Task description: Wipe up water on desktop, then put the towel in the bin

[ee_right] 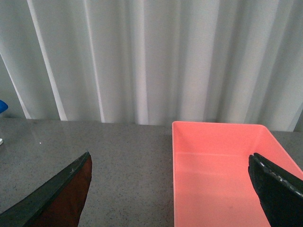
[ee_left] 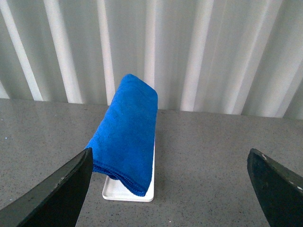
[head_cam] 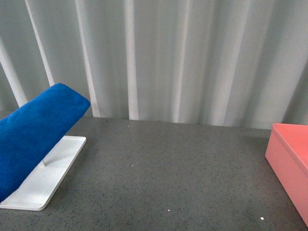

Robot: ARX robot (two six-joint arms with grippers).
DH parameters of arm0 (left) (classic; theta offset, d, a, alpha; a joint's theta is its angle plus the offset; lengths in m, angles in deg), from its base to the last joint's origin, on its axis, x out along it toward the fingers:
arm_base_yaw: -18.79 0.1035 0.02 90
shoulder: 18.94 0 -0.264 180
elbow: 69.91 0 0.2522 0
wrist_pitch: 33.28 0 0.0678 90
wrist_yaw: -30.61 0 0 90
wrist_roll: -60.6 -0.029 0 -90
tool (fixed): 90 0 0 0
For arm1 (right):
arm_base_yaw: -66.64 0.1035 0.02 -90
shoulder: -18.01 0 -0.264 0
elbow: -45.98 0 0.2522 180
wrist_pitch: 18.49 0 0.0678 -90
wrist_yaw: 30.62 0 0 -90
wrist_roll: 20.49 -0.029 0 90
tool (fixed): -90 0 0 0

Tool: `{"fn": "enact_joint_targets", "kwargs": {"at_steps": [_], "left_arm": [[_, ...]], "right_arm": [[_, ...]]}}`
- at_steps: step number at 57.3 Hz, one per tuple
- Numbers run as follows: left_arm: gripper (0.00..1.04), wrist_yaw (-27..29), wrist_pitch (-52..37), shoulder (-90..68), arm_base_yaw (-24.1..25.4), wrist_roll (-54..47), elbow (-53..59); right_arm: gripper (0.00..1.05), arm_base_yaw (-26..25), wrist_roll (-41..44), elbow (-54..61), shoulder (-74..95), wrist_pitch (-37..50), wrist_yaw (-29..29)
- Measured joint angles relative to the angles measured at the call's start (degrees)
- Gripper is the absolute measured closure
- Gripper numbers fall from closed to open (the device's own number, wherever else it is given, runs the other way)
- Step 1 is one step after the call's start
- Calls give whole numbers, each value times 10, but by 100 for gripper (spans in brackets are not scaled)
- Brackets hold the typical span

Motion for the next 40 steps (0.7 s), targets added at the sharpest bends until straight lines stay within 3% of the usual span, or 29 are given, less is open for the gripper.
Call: {"fn": "enact_joint_targets", "kwargs": {"at_steps": [40], "left_arm": [[7, 0, 0, 0, 0, 0, 0]], "right_arm": [[7, 0, 0, 0, 0, 0, 0]]}}
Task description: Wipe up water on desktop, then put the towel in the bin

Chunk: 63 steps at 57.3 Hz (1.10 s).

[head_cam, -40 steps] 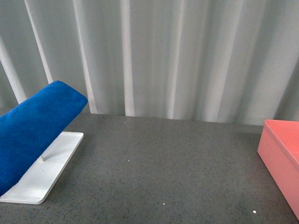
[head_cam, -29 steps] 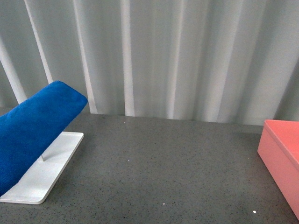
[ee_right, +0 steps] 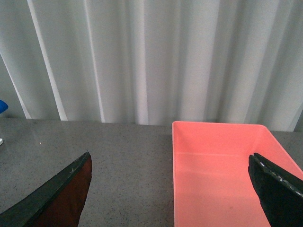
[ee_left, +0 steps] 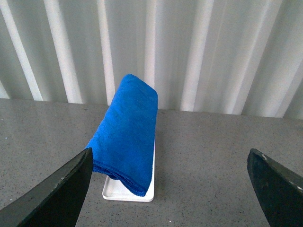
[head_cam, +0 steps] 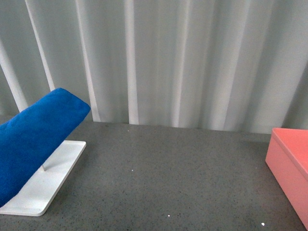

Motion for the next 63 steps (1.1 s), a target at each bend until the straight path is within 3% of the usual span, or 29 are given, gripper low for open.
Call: {"fn": "enact_joint_targets", "kwargs": {"at_steps": [22, 28, 36, 42, 45, 63], "left_arm": [[7, 0, 0, 0, 0, 0, 0], [7, 75, 95, -92, -17, 105, -43], [7, 74, -14, -257, -21, 158, -91], [7, 61, -144, -449, -24, 141, -208], [7, 54, -161, -569, -30, 116, -296], [7, 72, 14, -975, -21, 24, -669]], "right_arm": [[7, 0, 0, 0, 0, 0, 0], [7, 0, 0, 0, 0, 0, 0], [7, 0, 0, 0, 0, 0, 0], [7, 0, 0, 0, 0, 0, 0], [7, 0, 0, 0, 0, 0, 0], [7, 0, 0, 0, 0, 0, 0]]}}
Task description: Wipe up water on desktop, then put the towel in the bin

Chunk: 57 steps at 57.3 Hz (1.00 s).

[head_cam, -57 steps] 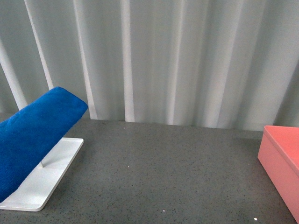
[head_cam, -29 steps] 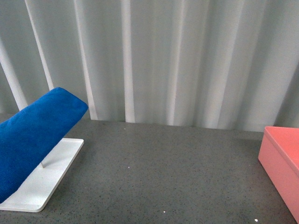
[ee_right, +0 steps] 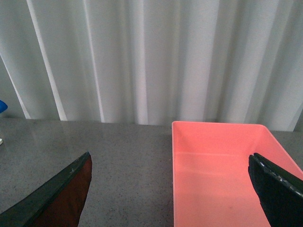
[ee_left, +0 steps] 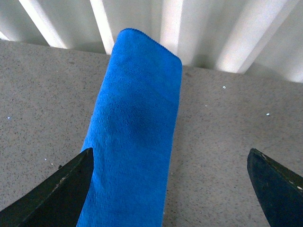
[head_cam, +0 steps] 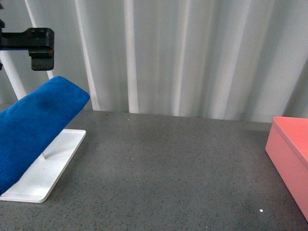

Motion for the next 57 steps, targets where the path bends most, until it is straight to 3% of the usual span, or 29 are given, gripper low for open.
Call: {"fn": "enact_joint_targets", "kwargs": {"at_steps": [13, 28, 57], "left_arm": [[7, 33, 113, -119, 17, -74, -146], [7, 23, 167, -163, 44, -63, -172], [7, 24, 95, -197, 39, -49, -117]], "right_arm": [[7, 0, 0, 0, 0, 0, 0], [7, 0, 0, 0, 0, 0, 0], [7, 0, 0, 0, 0, 0, 0]]}}
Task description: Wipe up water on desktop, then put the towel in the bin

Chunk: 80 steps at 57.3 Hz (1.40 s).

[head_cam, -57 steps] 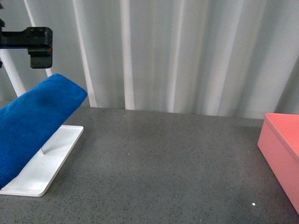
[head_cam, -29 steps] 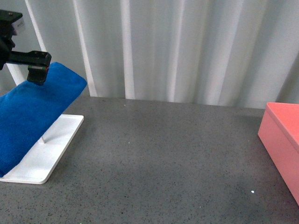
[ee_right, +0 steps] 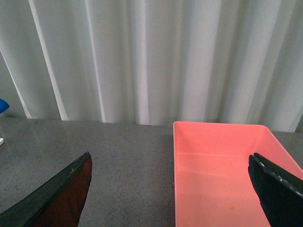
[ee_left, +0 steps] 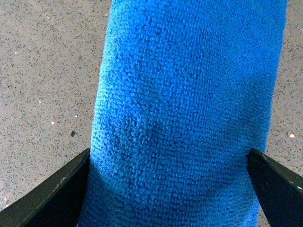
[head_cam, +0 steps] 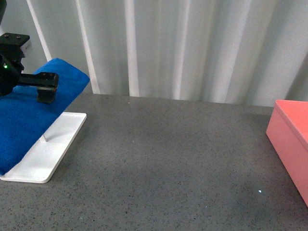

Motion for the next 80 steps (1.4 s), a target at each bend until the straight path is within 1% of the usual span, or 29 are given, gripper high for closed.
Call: {"fn": "enact_joint_targets", "kwargs": {"at_steps": [11, 14, 18, 20, 27, 32, 36, 38, 42, 45, 52, 64, 73, 80], "left_arm": [[7, 8, -9, -2, 0, -7, 0], [11, 9, -12, -2, 0, -9, 0], [22, 11, -14, -2, 0, -14, 1], [29, 14, -16, -2, 0, -19, 2], [47, 14, -18, -1, 0, -25, 4], [65, 18, -20, 5, -1, -31, 6], [82, 20, -21, 12, -2, -35, 7], [89, 21, -22, 15, -3, -37, 8], [97, 23, -22, 17, -4, -39, 8], [99, 24, -23, 20, -5, -42, 9], [99, 22, -23, 31, -9, -45, 9], [99, -3, -28, 86, -32, -40, 2], [99, -27, -45, 158, -78, -39, 2], [99, -60, -67, 212, -133, -28, 33]], "right_arm": [[7, 0, 0, 0, 0, 0, 0], [7, 0, 0, 0, 0, 0, 0], [7, 0, 0, 0, 0, 0, 0], [7, 0, 0, 0, 0, 0, 0], [7, 0, 0, 0, 0, 0, 0], [7, 0, 0, 0, 0, 0, 0], [7, 0, 0, 0, 0, 0, 0], [7, 0, 0, 0, 0, 0, 0], [7, 0, 0, 0, 0, 0, 0], [7, 0, 0, 0, 0, 0, 0], [7, 0, 0, 0, 0, 0, 0], [7, 0, 0, 0, 0, 0, 0], [7, 0, 0, 0, 0, 0, 0], [7, 0, 0, 0, 0, 0, 0]]}}
